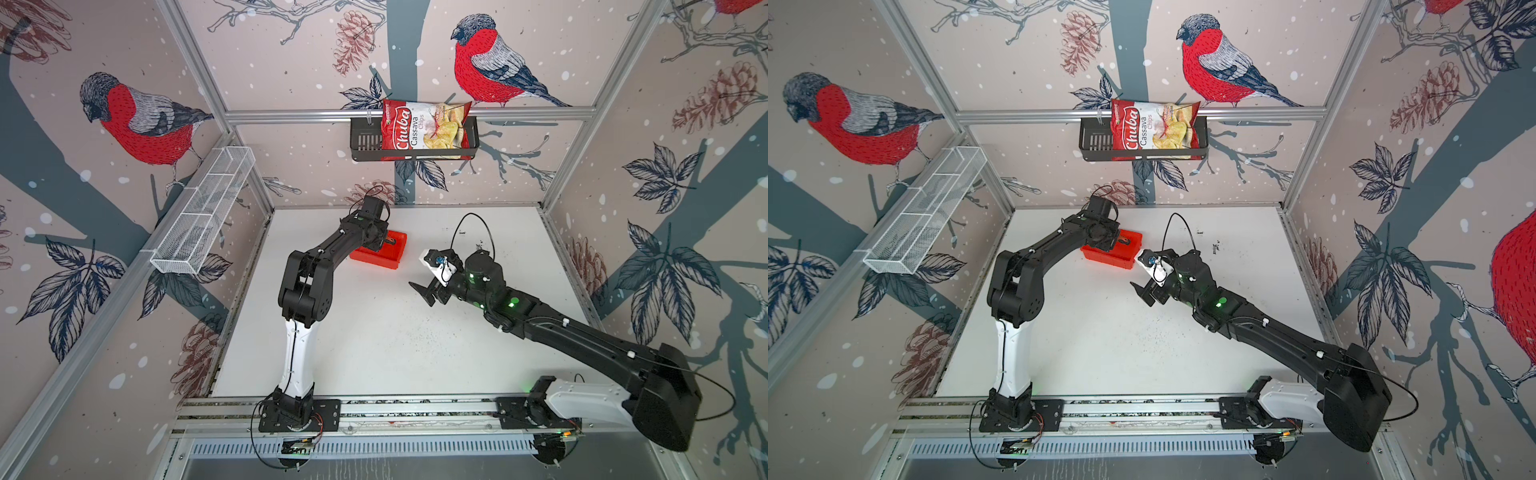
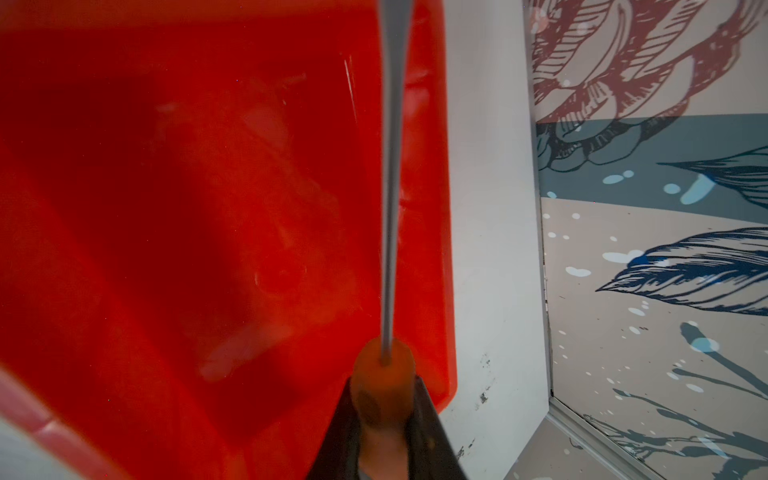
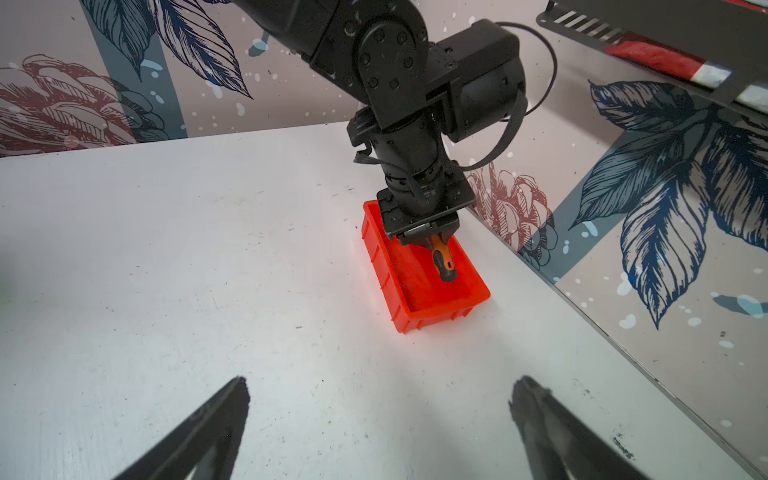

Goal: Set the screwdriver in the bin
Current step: 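Lower the screwdriver into the red bin and open the left gripper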

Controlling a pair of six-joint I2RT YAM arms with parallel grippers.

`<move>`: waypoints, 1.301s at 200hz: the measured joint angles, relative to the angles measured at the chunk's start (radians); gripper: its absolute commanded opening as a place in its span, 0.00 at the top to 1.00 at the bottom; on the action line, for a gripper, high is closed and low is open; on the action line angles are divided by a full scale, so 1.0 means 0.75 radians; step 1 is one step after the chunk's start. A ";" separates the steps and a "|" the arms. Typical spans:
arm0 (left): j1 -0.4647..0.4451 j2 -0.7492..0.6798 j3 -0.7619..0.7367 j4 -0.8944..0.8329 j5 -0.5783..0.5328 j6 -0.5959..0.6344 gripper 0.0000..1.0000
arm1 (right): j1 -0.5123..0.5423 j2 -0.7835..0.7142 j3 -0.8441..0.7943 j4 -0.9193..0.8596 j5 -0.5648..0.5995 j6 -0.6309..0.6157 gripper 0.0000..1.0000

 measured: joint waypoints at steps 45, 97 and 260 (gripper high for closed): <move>0.006 0.061 0.005 -0.004 0.044 -0.020 0.96 | -0.006 0.013 0.016 0.014 0.021 0.003 0.01; 0.014 0.081 0.020 -0.007 0.067 -0.041 0.54 | -0.007 0.013 0.022 0.022 0.022 0.003 0.01; -0.113 -0.438 -0.184 0.044 -0.243 0.261 0.02 | -0.261 -0.233 -0.073 0.149 -0.020 0.197 0.01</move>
